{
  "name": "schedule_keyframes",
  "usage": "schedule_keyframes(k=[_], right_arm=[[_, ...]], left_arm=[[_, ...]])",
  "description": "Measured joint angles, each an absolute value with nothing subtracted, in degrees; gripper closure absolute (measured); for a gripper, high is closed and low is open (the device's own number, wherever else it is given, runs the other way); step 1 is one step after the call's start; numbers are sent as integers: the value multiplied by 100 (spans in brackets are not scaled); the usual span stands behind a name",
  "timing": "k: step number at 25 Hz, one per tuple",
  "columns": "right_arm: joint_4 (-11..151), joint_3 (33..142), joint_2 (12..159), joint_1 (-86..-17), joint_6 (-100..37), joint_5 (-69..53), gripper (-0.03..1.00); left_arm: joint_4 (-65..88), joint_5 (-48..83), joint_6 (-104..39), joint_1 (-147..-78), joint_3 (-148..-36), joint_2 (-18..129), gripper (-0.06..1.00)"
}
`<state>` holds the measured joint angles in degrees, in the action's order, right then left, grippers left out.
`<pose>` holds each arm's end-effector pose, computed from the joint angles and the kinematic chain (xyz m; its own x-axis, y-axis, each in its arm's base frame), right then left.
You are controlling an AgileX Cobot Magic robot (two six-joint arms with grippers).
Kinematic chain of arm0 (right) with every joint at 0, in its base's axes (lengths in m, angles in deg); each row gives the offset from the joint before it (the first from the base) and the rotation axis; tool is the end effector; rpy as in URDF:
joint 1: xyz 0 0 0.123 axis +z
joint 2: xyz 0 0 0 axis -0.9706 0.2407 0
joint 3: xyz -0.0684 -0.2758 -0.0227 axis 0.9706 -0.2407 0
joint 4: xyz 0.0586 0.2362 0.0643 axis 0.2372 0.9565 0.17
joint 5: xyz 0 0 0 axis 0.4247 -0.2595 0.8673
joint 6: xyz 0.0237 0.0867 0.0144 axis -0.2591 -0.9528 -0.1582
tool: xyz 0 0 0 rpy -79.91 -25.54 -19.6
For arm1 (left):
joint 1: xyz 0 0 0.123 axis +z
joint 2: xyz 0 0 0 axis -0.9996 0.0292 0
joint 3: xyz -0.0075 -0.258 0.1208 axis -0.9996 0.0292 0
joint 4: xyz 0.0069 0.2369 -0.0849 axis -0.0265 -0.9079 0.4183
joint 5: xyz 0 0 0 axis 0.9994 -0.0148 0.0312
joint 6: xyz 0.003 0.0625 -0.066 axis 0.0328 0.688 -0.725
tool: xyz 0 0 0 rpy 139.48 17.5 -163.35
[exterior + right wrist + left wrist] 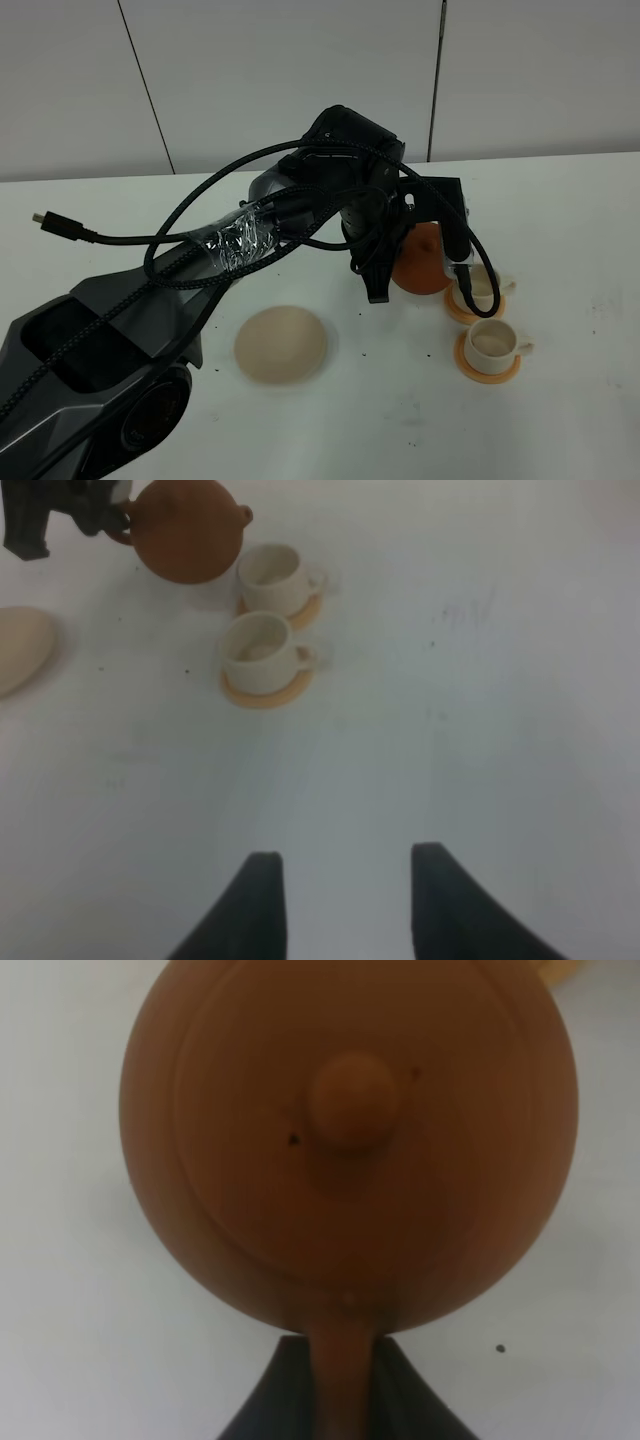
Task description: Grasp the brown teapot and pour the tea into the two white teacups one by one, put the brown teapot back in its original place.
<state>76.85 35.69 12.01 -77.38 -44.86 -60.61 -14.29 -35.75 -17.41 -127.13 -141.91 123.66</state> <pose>-0.0068 0.0212 0.2752 -0.4574 -0.0290 -0.8888 -0.2014 0.9769 0.0717 0.4274 -0.3227 0.1845 0.0692 0.9907 -0.1173 0.8871 -0.0074 0.4615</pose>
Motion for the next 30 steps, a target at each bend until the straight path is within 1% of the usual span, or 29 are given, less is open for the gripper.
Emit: schedule_keyframes(k=[6, 23, 30], right_arm=[[7685, 3569, 1201, -7738, -4486, -6061, 67], [7685, 3569, 1201, -7738, -4491, -6061, 67], [7685, 3569, 1201, -7738, -4491, -6061, 67]], left_arm=[[-1641, -3608, -1691, -12739, -14191, 12366, 78], [-2630, -3518, -1563, -13087, -14191, 12366, 78], [-2724, -3324, -1569, -13138, -14191, 12366, 78]])
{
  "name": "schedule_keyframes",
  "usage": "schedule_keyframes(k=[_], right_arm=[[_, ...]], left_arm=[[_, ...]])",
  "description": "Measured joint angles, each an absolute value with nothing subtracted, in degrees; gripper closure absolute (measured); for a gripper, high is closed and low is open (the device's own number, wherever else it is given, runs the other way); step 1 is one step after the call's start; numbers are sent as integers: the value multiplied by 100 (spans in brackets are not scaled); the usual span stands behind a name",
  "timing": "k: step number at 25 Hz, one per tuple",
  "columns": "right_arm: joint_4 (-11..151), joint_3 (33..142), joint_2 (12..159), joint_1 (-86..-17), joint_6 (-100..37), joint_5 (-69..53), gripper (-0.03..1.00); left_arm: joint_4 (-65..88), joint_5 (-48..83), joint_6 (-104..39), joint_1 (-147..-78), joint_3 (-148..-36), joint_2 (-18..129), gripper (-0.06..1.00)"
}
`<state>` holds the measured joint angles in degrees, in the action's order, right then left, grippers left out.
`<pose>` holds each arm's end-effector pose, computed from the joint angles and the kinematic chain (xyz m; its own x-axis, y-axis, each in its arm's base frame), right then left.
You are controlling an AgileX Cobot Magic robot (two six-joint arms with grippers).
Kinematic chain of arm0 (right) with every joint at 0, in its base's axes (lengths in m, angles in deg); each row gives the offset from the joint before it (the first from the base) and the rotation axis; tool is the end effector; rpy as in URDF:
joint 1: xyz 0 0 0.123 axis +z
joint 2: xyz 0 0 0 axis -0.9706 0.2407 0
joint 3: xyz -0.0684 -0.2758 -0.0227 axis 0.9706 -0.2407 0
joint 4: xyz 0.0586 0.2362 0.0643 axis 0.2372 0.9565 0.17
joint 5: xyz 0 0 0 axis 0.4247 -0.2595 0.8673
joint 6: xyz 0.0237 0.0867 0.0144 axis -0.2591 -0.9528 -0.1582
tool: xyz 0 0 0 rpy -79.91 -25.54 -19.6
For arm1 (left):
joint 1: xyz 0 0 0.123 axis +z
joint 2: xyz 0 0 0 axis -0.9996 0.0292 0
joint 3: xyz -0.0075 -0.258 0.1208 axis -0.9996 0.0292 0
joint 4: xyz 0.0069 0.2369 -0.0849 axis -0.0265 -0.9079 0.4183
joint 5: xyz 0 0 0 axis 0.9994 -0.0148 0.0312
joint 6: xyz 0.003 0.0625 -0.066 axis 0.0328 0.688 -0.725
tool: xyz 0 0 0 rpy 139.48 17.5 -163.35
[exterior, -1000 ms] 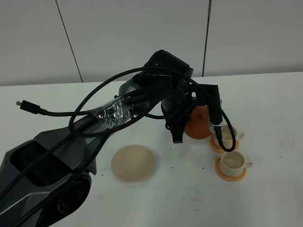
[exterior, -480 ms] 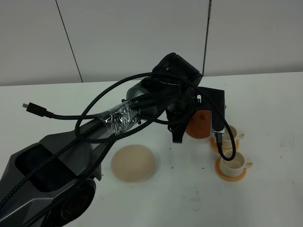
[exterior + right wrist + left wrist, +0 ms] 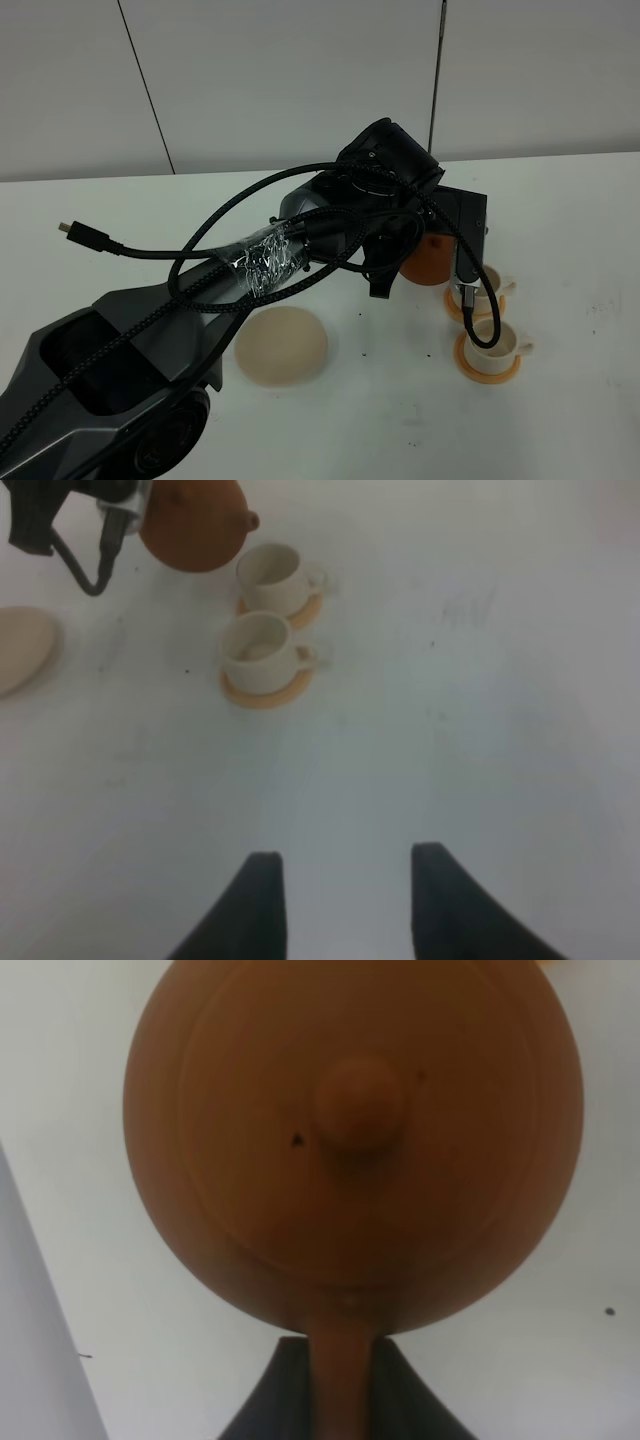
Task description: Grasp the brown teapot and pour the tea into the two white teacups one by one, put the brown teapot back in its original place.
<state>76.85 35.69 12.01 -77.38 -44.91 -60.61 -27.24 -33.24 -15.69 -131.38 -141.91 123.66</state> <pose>-0.0068 0.0212 0.2752 -0.4575 -0.0282 -0.8887 -0.2010 0.9769 0.0725 0.4159 -0.3450 0.1916 0.2114 0.9753 0.0636 0.7761 -0.2071 0.5956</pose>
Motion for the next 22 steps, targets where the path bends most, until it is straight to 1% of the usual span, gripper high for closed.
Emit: schedule_keyframes(k=[22], right_arm=[[7685, 3569, 1201, -7738, -4491, -6061, 67]], left_arm=[[-3115, -3085, -1524, -13167, -14191, 12420, 78]])
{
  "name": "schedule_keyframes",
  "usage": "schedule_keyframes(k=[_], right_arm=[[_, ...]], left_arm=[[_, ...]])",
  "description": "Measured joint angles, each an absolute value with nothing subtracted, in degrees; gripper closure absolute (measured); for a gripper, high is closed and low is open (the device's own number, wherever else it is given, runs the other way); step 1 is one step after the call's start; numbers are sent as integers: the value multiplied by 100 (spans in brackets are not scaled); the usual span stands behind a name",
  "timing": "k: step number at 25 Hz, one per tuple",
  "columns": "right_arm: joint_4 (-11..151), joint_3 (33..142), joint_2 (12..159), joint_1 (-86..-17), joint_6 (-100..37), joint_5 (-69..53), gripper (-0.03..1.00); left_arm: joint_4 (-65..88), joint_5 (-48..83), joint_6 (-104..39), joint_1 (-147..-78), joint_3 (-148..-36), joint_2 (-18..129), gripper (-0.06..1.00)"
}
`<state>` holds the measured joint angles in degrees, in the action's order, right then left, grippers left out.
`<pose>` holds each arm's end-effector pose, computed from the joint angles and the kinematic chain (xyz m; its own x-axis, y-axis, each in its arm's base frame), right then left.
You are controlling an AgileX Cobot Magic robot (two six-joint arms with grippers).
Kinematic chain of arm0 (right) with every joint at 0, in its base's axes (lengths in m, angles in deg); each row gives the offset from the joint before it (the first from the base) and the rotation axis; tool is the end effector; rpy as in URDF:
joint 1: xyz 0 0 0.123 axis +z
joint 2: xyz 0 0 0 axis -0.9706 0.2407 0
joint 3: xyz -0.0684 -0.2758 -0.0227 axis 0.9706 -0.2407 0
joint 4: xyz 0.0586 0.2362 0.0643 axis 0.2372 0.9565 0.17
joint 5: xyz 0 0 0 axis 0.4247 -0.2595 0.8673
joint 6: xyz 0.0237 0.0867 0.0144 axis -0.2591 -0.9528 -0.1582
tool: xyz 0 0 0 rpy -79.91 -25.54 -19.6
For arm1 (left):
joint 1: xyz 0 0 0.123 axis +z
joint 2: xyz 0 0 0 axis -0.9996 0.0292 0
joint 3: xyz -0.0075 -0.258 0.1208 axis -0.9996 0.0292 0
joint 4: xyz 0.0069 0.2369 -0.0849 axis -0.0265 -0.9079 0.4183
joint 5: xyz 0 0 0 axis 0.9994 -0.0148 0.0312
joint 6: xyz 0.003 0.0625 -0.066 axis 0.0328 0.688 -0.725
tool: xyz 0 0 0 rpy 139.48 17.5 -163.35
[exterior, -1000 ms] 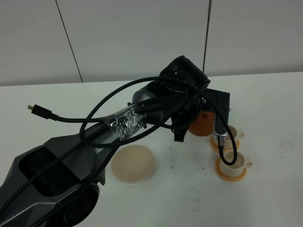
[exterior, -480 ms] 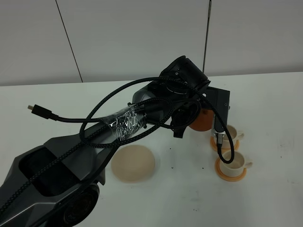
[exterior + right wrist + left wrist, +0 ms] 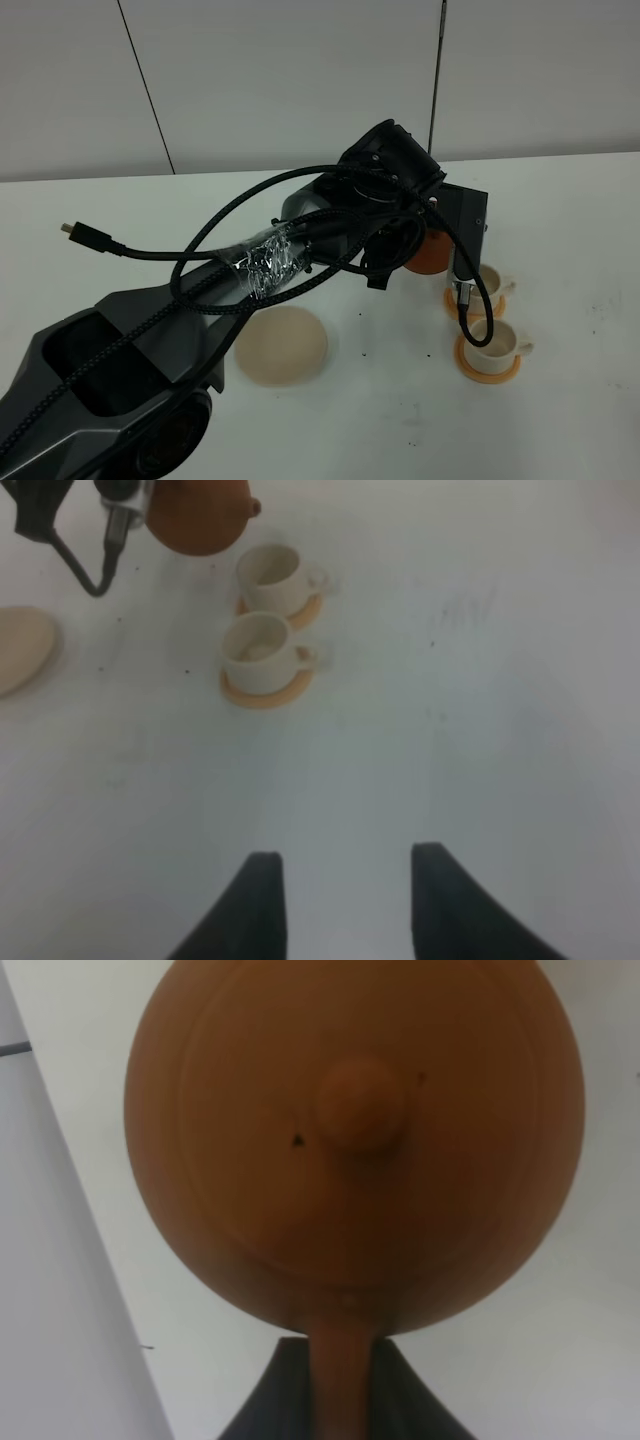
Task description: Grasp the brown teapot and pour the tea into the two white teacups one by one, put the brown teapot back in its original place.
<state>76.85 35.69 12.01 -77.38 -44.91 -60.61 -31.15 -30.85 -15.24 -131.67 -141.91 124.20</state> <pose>-0.0068 0.0212 0.2752 -0.4575 -0.0282 -0.8887 -0.2010 0.9769 0.0725 0.4195 -0.3475 0.1904 0.2427 0.9637 0.1112 0.7268 -0.2566 0.6372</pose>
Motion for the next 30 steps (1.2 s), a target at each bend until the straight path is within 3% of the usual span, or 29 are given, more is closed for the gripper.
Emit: schedule_keyframes(k=[30], right_arm=[[7685, 3569, 1201, -7738, -4492, -6061, 67]], left_arm=[[-3693, -2875, -1165, -13315, -14191, 12529, 78]])
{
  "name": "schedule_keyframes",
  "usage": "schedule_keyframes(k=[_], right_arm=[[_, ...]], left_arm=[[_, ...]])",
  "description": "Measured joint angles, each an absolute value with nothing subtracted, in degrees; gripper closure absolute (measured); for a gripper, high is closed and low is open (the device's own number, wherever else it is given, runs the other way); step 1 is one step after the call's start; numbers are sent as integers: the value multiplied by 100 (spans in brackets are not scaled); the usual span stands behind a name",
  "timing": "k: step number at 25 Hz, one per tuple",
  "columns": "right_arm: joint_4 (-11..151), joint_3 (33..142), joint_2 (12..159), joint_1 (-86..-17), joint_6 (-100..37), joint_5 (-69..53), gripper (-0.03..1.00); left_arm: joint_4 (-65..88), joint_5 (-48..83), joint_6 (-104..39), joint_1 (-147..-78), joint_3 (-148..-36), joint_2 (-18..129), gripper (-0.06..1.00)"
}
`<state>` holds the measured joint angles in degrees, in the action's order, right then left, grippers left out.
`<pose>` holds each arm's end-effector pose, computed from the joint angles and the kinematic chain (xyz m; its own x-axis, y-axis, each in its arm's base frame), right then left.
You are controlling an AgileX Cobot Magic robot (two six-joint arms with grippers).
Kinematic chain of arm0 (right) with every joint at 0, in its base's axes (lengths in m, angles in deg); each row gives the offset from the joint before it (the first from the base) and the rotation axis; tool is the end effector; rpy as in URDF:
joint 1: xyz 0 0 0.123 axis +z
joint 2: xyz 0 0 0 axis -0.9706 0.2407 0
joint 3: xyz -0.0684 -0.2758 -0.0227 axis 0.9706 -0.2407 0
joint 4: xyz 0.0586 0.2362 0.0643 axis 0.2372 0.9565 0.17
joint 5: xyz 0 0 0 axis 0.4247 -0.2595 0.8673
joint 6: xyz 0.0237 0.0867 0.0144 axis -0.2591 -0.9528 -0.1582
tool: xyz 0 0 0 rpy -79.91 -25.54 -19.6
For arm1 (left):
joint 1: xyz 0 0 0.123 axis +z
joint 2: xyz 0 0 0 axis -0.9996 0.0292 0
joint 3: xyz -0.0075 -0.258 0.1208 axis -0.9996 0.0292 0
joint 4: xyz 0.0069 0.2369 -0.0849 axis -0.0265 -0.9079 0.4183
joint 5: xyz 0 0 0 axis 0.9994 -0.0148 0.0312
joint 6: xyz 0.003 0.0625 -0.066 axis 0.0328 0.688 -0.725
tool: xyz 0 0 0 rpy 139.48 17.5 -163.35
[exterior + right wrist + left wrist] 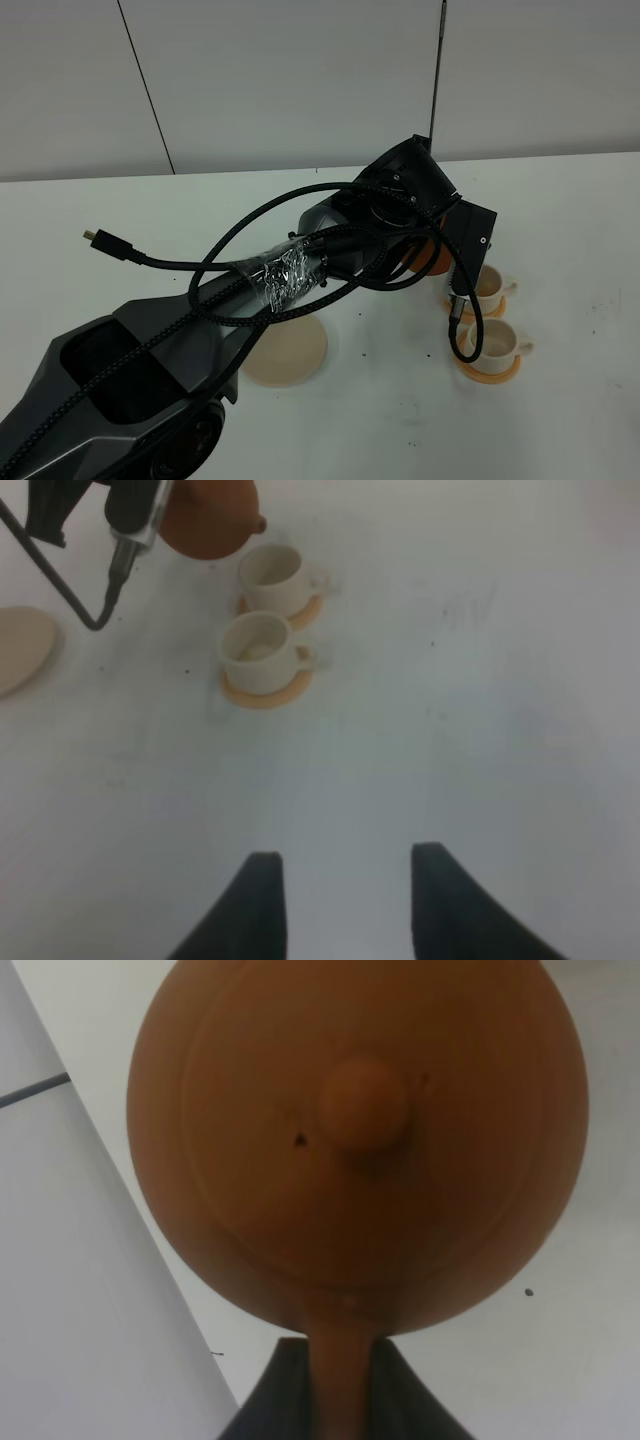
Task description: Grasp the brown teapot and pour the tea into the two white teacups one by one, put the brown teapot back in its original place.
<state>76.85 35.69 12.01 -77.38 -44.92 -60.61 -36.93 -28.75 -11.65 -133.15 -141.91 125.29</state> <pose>-0.0068 0.0212 0.2752 -0.4576 -0.0280 -0.8887 -0.2010 0.9769 0.0727 0.4172 -0.3579 0.1852 0.3275 0.9160 0.2318 0.6401 -0.3956 0.6587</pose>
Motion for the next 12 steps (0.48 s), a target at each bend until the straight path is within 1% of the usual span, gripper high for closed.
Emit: schedule_keyframes(k=[12], right_arm=[[7685, 3569, 1201, -7738, -4486, -6061, 67]], left_arm=[[-3961, -2875, -1100, -13443, -14191, 12529, 78]])
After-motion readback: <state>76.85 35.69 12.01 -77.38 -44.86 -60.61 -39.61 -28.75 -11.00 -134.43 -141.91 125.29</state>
